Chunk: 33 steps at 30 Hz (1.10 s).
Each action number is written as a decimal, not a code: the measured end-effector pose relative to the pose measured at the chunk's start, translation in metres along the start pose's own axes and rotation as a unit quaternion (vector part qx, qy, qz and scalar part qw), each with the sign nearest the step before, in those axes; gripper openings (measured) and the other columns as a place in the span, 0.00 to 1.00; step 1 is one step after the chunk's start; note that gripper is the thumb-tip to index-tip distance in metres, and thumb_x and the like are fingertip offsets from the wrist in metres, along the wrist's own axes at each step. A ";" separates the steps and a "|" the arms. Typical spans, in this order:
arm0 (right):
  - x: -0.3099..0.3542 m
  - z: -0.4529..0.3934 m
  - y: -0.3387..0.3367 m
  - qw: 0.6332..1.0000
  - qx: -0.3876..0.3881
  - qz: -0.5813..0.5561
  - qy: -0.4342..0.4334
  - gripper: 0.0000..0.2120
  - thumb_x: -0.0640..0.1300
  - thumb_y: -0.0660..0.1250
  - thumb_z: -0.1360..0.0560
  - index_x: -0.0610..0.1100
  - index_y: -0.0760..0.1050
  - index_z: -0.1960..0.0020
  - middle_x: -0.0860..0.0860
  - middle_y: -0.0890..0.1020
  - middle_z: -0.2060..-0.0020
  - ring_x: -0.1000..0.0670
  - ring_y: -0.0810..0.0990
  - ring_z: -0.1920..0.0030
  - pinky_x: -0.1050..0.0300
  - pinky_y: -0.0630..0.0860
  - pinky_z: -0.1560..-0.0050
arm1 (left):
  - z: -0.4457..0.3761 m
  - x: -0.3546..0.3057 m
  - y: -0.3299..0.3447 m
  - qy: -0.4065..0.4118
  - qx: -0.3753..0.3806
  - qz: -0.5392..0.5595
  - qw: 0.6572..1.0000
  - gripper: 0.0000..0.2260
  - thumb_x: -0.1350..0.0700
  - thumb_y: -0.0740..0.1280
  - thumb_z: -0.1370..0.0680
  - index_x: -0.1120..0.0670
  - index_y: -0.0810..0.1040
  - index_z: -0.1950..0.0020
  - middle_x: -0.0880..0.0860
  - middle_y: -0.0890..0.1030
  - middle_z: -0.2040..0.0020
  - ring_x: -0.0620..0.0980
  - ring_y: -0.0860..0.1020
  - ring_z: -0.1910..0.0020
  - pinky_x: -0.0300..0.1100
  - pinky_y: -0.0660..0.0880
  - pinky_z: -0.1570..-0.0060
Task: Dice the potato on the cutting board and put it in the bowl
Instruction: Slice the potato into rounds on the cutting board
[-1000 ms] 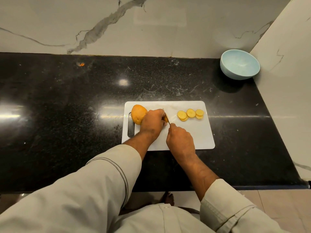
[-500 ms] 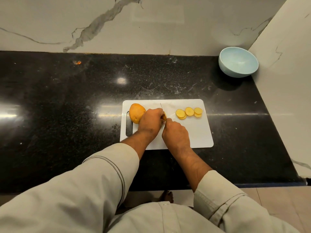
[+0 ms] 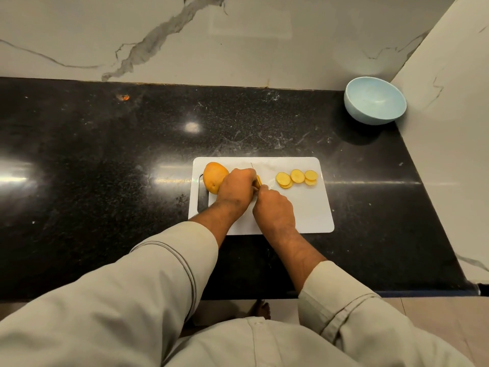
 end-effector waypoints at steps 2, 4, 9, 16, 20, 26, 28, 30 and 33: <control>-0.004 0.004 0.002 1.000 0.001 0.008 -0.002 0.08 0.38 0.55 0.21 0.41 0.72 0.47 0.43 0.81 0.57 0.42 0.80 0.60 0.56 0.63 0.69 | -0.003 0.001 -0.001 -0.007 0.007 0.002 1.000 0.04 0.63 0.67 0.25 0.56 0.80 0.54 0.55 0.82 0.57 0.53 0.78 0.58 0.41 0.72 0.62; -0.011 0.010 0.006 1.000 0.013 0.011 0.003 0.08 0.39 0.55 0.21 0.41 0.72 0.47 0.44 0.80 0.57 0.43 0.80 0.59 0.56 0.66 0.68 | -0.004 0.001 -0.001 -0.011 0.010 0.005 1.000 0.02 0.61 0.69 0.25 0.56 0.80 0.54 0.55 0.82 0.57 0.51 0.77 0.59 0.41 0.71 0.63; -0.011 0.005 0.006 1.000 0.026 0.001 0.008 0.08 0.39 0.56 0.21 0.41 0.73 0.48 0.44 0.80 0.57 0.45 0.75 0.64 0.55 0.65 0.67 | -0.002 0.002 0.002 -0.006 0.004 0.004 1.000 0.02 0.61 0.68 0.24 0.55 0.80 0.54 0.55 0.82 0.56 0.50 0.76 0.60 0.40 0.70 0.62; -0.014 0.006 0.007 0.998 0.059 -0.003 0.020 0.08 0.41 0.56 0.20 0.42 0.74 0.47 0.44 0.80 0.54 0.45 0.78 0.59 0.56 0.69 0.63 | -0.004 0.004 -0.001 -0.023 0.013 0.024 0.999 0.02 0.60 0.70 0.25 0.54 0.78 0.56 0.54 0.82 0.56 0.49 0.76 0.59 0.41 0.73 0.60; -0.025 0.026 0.013 0.996 0.084 0.034 0.015 0.08 0.43 0.56 0.19 0.43 0.72 0.45 0.45 0.80 0.53 0.47 0.77 0.60 0.57 0.69 0.62 | -0.003 0.005 0.002 -0.034 0.020 0.057 0.998 0.03 0.60 0.71 0.25 0.56 0.79 0.52 0.54 0.83 0.56 0.51 0.80 0.55 0.48 0.78 0.50; -0.037 0.033 0.006 0.994 0.089 0.069 0.000 0.09 0.45 0.57 0.19 0.44 0.71 0.41 0.47 0.80 0.52 0.51 0.74 0.61 0.59 0.70 0.61 | 0.001 0.003 0.001 -0.029 0.016 0.057 0.998 0.04 0.60 0.70 0.24 0.57 0.78 0.50 0.56 0.82 0.53 0.53 0.79 0.53 0.50 0.78 0.49; -0.039 0.034 0.005 0.993 0.095 0.071 -0.004 0.09 0.46 0.58 0.19 0.45 0.71 0.41 0.47 0.80 0.52 0.52 0.72 0.62 0.59 0.70 0.60 | 0.002 0.003 0.000 -0.034 0.012 0.059 0.998 0.05 0.59 0.70 0.24 0.56 0.78 0.49 0.55 0.82 0.52 0.53 0.79 0.53 0.49 0.78 0.48; -0.040 0.038 0.006 0.991 0.109 0.073 -0.007 0.09 0.47 0.59 0.19 0.45 0.71 0.41 0.48 0.80 0.52 0.52 0.73 0.62 0.58 0.71 0.59 | 0.002 0.002 0.000 -0.037 0.012 0.065 0.997 0.05 0.59 0.70 0.24 0.56 0.78 0.49 0.55 0.82 0.52 0.52 0.79 0.53 0.49 0.78 0.48; -0.043 0.042 0.005 0.992 0.102 0.071 0.000 0.09 0.47 0.59 0.19 0.46 0.71 0.41 0.48 0.80 0.53 0.53 0.73 0.62 0.58 0.74 0.58 | 0.004 0.001 0.000 -0.032 0.004 0.065 0.997 0.04 0.60 0.70 0.24 0.56 0.78 0.49 0.55 0.82 0.53 0.53 0.78 0.53 0.48 0.78 0.50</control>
Point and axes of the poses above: each hand's wrist, its own z-axis away from the middle knuckle, its own y-axis out of the palm, x = y × z, the point moved 5 cm from there along -z, towards the middle knuckle
